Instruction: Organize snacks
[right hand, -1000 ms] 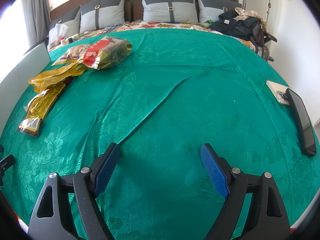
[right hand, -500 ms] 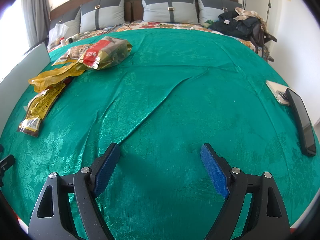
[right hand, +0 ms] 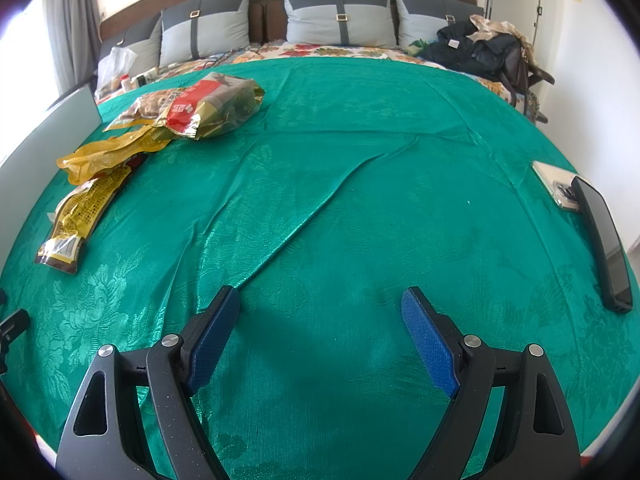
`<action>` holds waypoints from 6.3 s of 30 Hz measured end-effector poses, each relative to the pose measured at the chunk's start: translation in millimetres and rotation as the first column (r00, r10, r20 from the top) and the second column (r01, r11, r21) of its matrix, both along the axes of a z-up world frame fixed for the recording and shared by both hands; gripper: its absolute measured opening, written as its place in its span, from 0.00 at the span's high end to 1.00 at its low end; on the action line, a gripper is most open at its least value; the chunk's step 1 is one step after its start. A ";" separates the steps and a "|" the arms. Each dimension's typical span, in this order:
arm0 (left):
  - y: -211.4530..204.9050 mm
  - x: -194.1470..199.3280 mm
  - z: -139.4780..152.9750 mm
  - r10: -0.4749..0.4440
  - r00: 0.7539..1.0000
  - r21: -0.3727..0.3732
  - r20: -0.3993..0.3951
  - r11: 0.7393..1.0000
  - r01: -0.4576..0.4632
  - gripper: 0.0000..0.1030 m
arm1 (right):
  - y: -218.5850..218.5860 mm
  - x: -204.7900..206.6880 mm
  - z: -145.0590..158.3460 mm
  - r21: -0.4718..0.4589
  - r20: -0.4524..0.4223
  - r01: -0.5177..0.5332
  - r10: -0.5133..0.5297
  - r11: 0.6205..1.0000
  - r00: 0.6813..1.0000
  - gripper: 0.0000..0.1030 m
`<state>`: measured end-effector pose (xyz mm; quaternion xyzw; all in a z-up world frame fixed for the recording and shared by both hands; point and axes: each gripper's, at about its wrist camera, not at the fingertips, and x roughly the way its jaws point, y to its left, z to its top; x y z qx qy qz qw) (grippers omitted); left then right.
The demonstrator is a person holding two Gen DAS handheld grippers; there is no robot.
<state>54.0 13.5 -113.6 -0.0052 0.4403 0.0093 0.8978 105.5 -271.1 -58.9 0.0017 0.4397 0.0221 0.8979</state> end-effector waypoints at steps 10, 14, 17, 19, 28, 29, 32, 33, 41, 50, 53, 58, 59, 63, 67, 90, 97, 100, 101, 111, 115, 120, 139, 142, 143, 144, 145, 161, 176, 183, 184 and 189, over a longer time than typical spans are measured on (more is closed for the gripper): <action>1.6 10.3 3.3 -0.003 0.995 -0.014 -0.098 1.000 0.002 0.00 | 0.2 0.0 -0.1 -0.001 0.000 0.001 -0.001 1.000 1.000 0.16; -1.6 25.6 9.5 -0.045 0.987 -0.078 -0.155 0.996 0.033 0.00 | 0.3 -0.1 -0.2 -0.001 0.000 0.001 -0.001 1.000 1.000 0.16; -1.3 45.2 26.1 -0.045 0.991 -0.087 -0.129 0.996 0.034 0.01 | 0.4 -0.1 -0.2 -0.001 0.000 0.001 -0.001 1.000 1.000 0.16; 4.8 63.9 38.4 -0.018 0.993 -0.102 -0.114 0.995 0.007 0.01 | 0.5 -0.1 -0.2 -0.001 0.000 0.001 -0.001 1.000 1.000 0.16; -15.0 148.5 24.1 -0.059 0.968 0.017 -0.245 0.998 0.066 0.12 | 0.7 -0.1 -0.2 -0.001 0.000 0.002 -0.002 1.000 1.000 0.16; -22.7 149.9 19.8 -0.074 0.965 0.030 -0.251 0.996 0.085 0.12 | 0.8 0.0 -0.2 -0.001 0.000 0.002 -0.002 1.000 1.000 0.16; -42.0 150.9 9.5 -0.130 0.960 0.031 -0.250 0.989 0.142 0.11 | 0.9 -0.4 -0.3 -0.002 0.000 0.002 -0.002 1.000 1.000 0.16; -43.6 152.7 9.8 -0.130 0.962 0.027 -0.240 0.990 0.140 0.12 | 0.9 -0.5 -0.4 -0.002 0.000 0.002 -0.002 1.000 1.000 0.16; -25.6 161.3 21.3 -0.105 0.968 -0.039 -0.228 0.994 0.098 0.73 | 1.2 -0.2 -0.3 -0.002 0.000 0.003 -0.003 1.000 1.000 0.16; 17.1 80.7 20.2 -0.024 0.982 -0.088 -0.186 0.996 0.008 0.30 | 1.5 -0.7 -0.5 -0.003 0.000 0.004 -0.004 1.000 1.000 0.16; 23.6 84.2 10.4 0.002 0.986 -0.068 -0.169 0.998 -0.014 0.18 | 1.5 -0.8 -0.5 -0.003 0.000 0.004 -0.004 1.000 1.000 0.16; 26.0 92.9 -0.8 0.042 0.993 -0.010 -0.110 0.999 -0.044 0.00 | 0.3 -2.0 0.8 -0.003 0.004 0.004 -0.003 1.000 1.000 0.16; 27.0 93.0 -1.8 0.048 0.995 -0.010 -0.090 0.999 -0.049 0.00 | -0.4 -2.4 1.8 -0.003 0.005 0.004 -0.004 1.000 1.000 0.16; 29.2 94.3 -5.0 0.049 0.996 -0.007 -0.068 0.999 -0.049 0.00 | -1.2 -3.0 2.7 -0.004 0.006 0.004 -0.004 1.000 1.000 0.16; 29.2 92.5 -4.6 0.040 0.997 -0.009 -0.060 0.999 -0.040 0.00 | -0.9 -3.0 2.5 -0.004 0.006 0.004 -0.004 1.000 1.000 0.16; 29.3 91.2 -4.3 0.040 0.997 -0.009 -0.059 0.999 -0.040 0.00 | -0.3 -3.4 2.5 -0.005 0.006 0.005 -0.005 1.000 1.000 0.16; 29.5 91.1 -4.5 0.040 0.998 -0.009 -0.058 0.999 -0.040 0.00 | -0.1 -3.4 2.5 -0.005 0.006 0.006 -0.006 1.000 1.000 0.16; 29.6 91.0 -4.3 0.040 0.998 -0.009 -0.058 0.999 -0.040 0.00 | 0.2 -3.3 2.4 -0.005 0.005 0.006 -0.006 1.000 1.000 0.16; 29.6 90.9 -4.3 0.039 0.998 -0.010 -0.058 0.999 -0.040 0.00 | -0.1 -3.4 2.5 -0.005 0.005 0.006 -0.006 1.000 1.000 0.16; 29.7 90.8 -4.6 0.040 0.998 -0.010 -0.058 0.999 -0.041 0.00 | 3.3 -0.4 7.9 0.068 -0.049 -0.001 0.004 0.998 0.999 0.15; 29.9 90.7 -4.7 0.040 0.998 -0.010 -0.058 0.999 -0.040 0.00 | 34.4 13.1 22.3 0.282 -0.063 -0.069 0.091 0.957 0.994 0.15; 30.0 90.8 -5.0 0.039 0.998 -0.010 -0.058 0.999 -0.040 0.00 | 121.3 59.4 24.5 0.252 -0.106 -0.211 0.243 0.945 0.964 0.16; 16.4 88.5 13.8 -0.128 0.984 -0.014 -0.125 0.992 0.127 0.79 | 20.8 -10.1 9.3 0.614 -0.276 0.087 0.110 0.785 0.955 0.48; 21.4 82.2 21.8 -0.151 0.979 -0.120 -0.133 0.983 0.136 0.79 | 2.9 -26.8 -1.4 0.805 -0.265 0.156 0.111 0.573 0.958 0.48; 26.2 77.5 26.6 -0.149 0.982 -0.172 -0.117 0.977 0.128 0.79 | 0.6 -30.5 -4.9 0.844 -0.260 0.168 0.115 0.509 0.959 0.48; 30.8 71.9 32.1 -0.148 0.984 -0.228 -0.100 0.966 0.123 0.79 | -0.9 -31.5 -6.4 0.873 -0.252 0.173 0.118 0.456 0.961 0.48; 34.8 66.3 37.2 -0.144 0.986 -0.272 -0.086 0.955 0.116 0.79 | -0.1 -33.3 -4.6 0.886 -0.241 0.169 0.118 0.432 0.963 0.48; 182.4 -8.0 167.4 0.092 0.991 -0.428 0.100 0.903 -0.040 0.79 | 170.2 -10.5 130.3 0.774 -0.008 -0.252 0.407 0.581 0.914 0.48; 320.9 -50.9 113.2 0.452 0.891 -0.152 0.034 0.884 -0.443 0.13 | 343.5 -6.4 142.2 0.595 0.002 -0.439 0.546 0.673 0.838 0.31; 249.9 -48.5 149.1 0.340 0.930 -0.238 0.142 0.923 -0.302 0.11 | 224.4 4.6 72.2 0.150 0.017 -0.426 0.429 0.892 0.903 0.31; 233.0 -44.0 154.9 0.302 0.941 -0.250 0.155 0.933 -0.259 0.11 | 201.3 14.4 57.5 0.099 0.001 -0.390 0.392 0.915 0.920 0.31; 128.3 -16.7 170.1 0.059 0.983 -0.244 0.176 0.970 -0.014 0.06 | 84.4 5.7 28.9 -0.061 0.036 -0.195 0.197 0.979 0.980 0.32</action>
